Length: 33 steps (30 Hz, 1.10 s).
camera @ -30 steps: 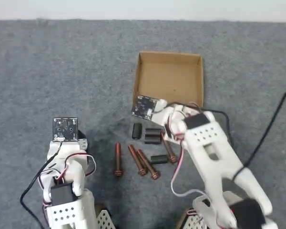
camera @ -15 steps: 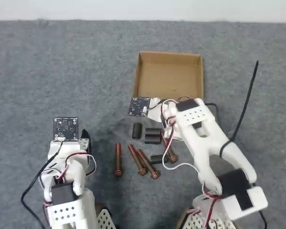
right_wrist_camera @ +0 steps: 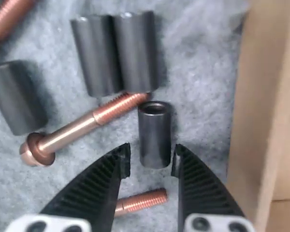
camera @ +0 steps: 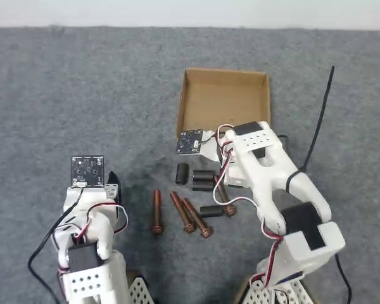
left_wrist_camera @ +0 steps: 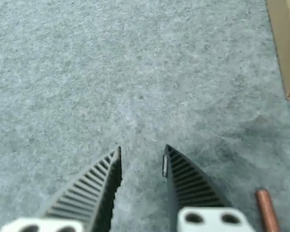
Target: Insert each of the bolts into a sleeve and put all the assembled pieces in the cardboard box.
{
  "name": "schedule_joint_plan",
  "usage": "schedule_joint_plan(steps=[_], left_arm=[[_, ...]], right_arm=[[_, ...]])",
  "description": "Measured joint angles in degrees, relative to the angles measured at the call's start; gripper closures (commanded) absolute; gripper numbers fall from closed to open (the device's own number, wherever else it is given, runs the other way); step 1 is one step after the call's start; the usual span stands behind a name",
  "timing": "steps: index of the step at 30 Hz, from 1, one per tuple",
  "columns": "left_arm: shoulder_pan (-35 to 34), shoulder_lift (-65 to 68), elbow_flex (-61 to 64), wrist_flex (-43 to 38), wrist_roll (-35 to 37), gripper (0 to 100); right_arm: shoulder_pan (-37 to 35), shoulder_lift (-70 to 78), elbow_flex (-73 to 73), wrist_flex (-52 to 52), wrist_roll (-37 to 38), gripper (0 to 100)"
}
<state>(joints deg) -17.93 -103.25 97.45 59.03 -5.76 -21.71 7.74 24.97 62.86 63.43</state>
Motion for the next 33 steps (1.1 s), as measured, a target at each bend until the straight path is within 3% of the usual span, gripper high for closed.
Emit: schedule_joint_plan(steps=[11, 15, 20, 26, 33], left_arm=[[0.0, 0.0, 0.0, 0.0, 0.0, 86], [0.0, 0.0, 0.0, 0.0, 0.0, 86], [0.0, 0.0, 0.0, 0.0, 0.0, 86], [0.0, 0.0, 0.0, 0.0, -0.09, 86], [0.0, 0.0, 0.0, 0.0, -0.09, 86]], right_arm=[[0.7, 7.38, -5.45, 0.18, 0.09, 87.6], [0.79, 8.44, -6.77, 0.18, 0.09, 99.8], [1.14, 8.7, -7.65, 0.09, -0.7, 99.5], [2.81, 7.12, -7.65, 0.09, -7.74, 99.2], [10.64, -3.34, -6.24, 1.49, -24.0, 99.2]])
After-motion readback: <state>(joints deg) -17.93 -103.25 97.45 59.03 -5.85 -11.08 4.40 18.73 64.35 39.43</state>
